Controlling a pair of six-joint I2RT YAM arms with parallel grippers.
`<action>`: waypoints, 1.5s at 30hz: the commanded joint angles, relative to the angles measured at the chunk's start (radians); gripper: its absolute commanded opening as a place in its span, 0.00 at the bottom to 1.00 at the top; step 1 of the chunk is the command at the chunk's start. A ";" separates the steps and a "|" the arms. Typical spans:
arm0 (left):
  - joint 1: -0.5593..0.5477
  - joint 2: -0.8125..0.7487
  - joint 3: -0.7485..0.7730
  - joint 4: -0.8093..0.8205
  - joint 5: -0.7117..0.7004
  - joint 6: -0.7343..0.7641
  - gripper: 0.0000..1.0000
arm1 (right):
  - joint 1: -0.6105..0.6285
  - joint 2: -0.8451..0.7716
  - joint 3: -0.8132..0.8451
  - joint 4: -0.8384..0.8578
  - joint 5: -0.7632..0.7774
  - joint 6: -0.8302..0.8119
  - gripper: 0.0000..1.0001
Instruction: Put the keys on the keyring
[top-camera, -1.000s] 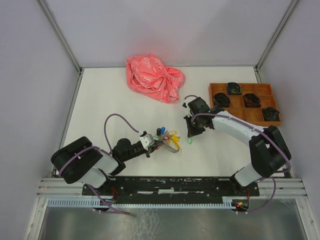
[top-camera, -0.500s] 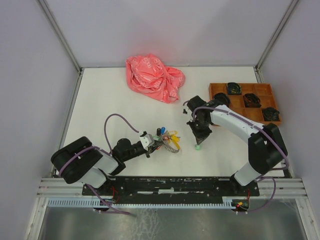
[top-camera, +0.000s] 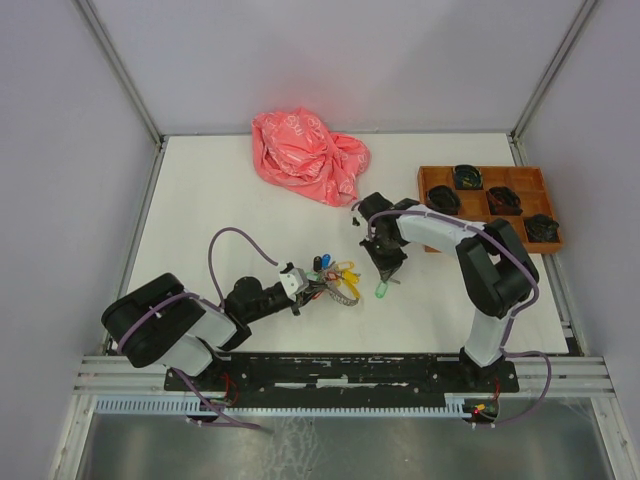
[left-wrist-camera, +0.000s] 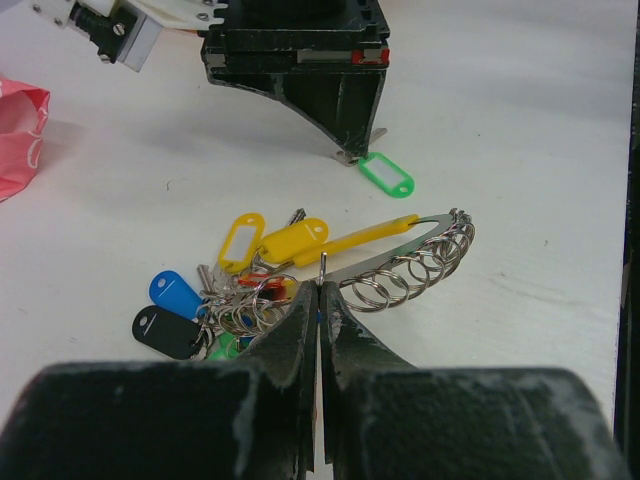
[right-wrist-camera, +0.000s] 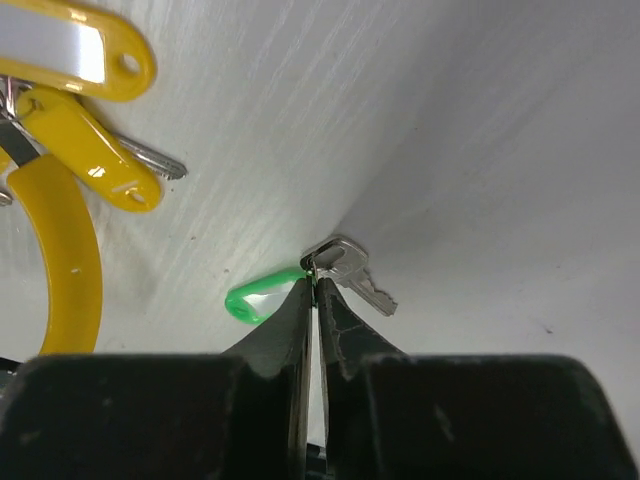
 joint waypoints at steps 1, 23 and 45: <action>0.004 -0.021 0.008 0.075 0.015 0.041 0.03 | 0.010 0.001 0.040 0.096 0.036 -0.003 0.14; 0.004 -0.015 0.015 0.067 0.015 0.033 0.03 | -0.009 -0.204 -0.174 0.235 0.051 0.207 0.39; 0.004 -0.019 0.024 0.046 0.024 0.033 0.03 | -0.038 -0.177 -0.228 0.286 0.019 0.280 0.34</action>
